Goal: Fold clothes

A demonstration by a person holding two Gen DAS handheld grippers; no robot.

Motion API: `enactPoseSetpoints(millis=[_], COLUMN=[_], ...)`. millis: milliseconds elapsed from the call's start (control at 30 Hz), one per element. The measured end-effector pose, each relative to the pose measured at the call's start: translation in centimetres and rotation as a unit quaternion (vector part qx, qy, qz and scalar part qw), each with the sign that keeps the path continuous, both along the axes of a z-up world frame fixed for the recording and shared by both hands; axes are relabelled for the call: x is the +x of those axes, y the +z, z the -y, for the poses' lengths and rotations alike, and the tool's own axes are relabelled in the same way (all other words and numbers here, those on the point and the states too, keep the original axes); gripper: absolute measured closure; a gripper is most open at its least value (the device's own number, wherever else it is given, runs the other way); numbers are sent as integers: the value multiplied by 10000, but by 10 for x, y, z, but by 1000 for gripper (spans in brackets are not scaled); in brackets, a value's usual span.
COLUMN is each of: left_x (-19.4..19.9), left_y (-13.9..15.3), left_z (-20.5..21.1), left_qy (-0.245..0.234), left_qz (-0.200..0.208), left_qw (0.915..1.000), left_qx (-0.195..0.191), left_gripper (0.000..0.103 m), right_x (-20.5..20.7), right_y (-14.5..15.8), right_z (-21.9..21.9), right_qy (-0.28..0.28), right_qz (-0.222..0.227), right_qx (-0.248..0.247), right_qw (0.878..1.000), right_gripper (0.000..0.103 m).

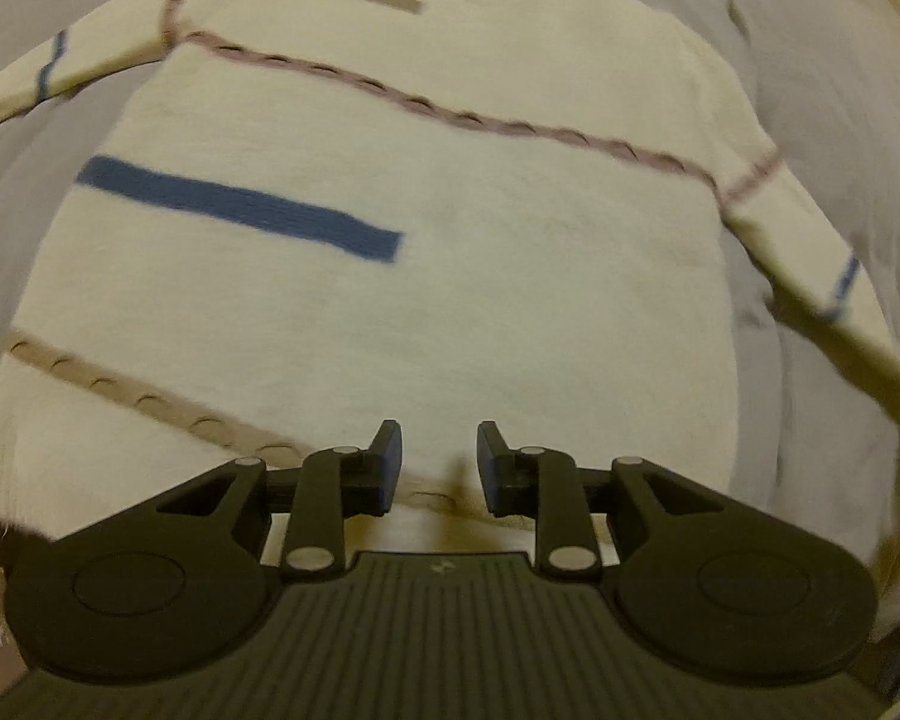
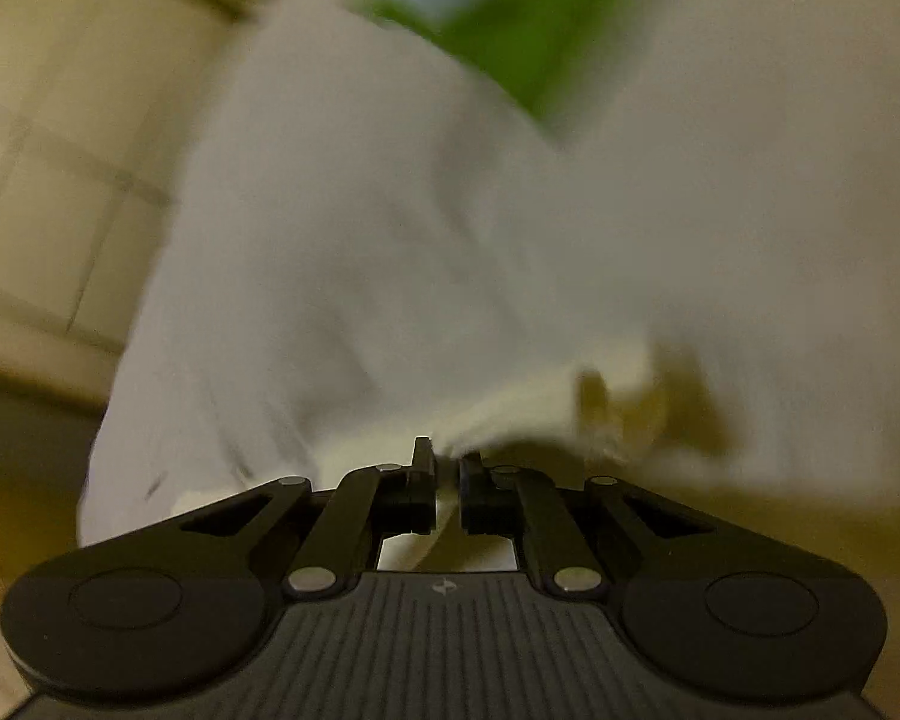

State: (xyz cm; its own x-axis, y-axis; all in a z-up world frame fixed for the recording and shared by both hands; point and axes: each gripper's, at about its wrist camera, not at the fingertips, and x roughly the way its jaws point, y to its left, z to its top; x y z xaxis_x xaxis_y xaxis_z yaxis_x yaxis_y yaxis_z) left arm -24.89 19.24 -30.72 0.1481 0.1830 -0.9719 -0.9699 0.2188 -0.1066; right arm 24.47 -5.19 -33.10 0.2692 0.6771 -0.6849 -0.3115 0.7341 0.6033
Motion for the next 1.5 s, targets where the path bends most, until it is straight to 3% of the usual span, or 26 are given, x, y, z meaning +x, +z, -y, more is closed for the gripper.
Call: enactPoseSetpoints(millis=[67,133,233,300,367,400,467,567,600,667,767,800,867,900,967,1033,1067,1100,1133,1233,1300,1333,1433,1500], left_x=[-5,-8,-8,-11,-17,-24,-39,-67,-76,-96,-125,-134,-151,-159,-176,-193,-199,-204,-208,-213,-214,-214,-216,-213], left_y=[3,3,-2,-4,-2,-2,0,1,1,-3,-9,-11,-12,-12,-12,-12,-13,-14,-15,-14,-10,-9,7,20], left_z=[0,1,4,8,12,12,13,10,8,2,-8,-11,-14,-15,-14,-11,-8,-4,0,19,29,34,33,32], left_qy=[99,170,177,136,139,187,283,422,455,502,504,490,372,275,33,-315,-499,-750,-1009,-1874,-2196,-2343,-2158,-2061], left_qz=[17,60,98,69,40,16,-17,-71,-83,-97,-44,-5,120,160,193,183,114,52,-8,-168,-149,-135,40,48], left_qw=[9999,9998,9997,9997,9997,9997,9995,9990,9989,9986,9985,9986,9991,9993,9997,9993,9987,9972,9949,9817,9749,9714,9761,9783], left_qx=[2,-36,-143,-180,-176,-166,-139,-110,-112,-139,-191,-207,-188,-171,-137,-75,-47,-1,48,290,339,358,243,209], left_gripper=[81,81,79,77,72,72,72,72,72,71,71,71,71,71,71,71,71,71,71,71,71,71,71,69], right_x=[20,39,59,63,59,52,28,-24,-47,-97,-178,-203,-243,-258,-278,-290,-296,-305,-316,-363,-399,-415,-447,-464], right_y=[30,34,6,-27,-48,-48,-37,-23,-23,-31,-52,-62,-78,-83,-84,-76,-71,-65,-56,-29,-16,-11,9,23], right_z=[-5,-10,-30,-40,-40,-35,-21,-17,-20,-27,-39,-41,-41,-39,-37,-38,-38,-38,-39,-45,-48,-47,-44,-47], right_qy=[153,251,500,593,422,255,-47,588,1028,1929,2999,3167,3178,3099,2908,2676,2556,2482,2467,2823,3098,3209,3309,3346], right_qz=[687,887,723,281,-8,-28,-24,-400,-680,-1292,-1945,-2038,-2119,-2097,-1883,-1405,-1163,-826,-477,581,938,964,550,437], right_qx=[67,23,-703,-1464,-2152,-2160,-1856,-1108,-881,-641,-664,-820,-1013,-1051,-1192,-1512,-1669,-1911,-2129,-2547,-2707,-2724,-2670,-2681], right_qw=[9975,9957,9936,9870,9757,9761,9826,9913,9885,9706,9316,9227,9186,9214,9305,9412,9451,9461,9442,9231,9066,9020,9034,9024], right_gripper=[97,98,96,74,71,68,63,63,63,63,63,63,63,68,96,96,92,73,69,67,67,67,58,30])
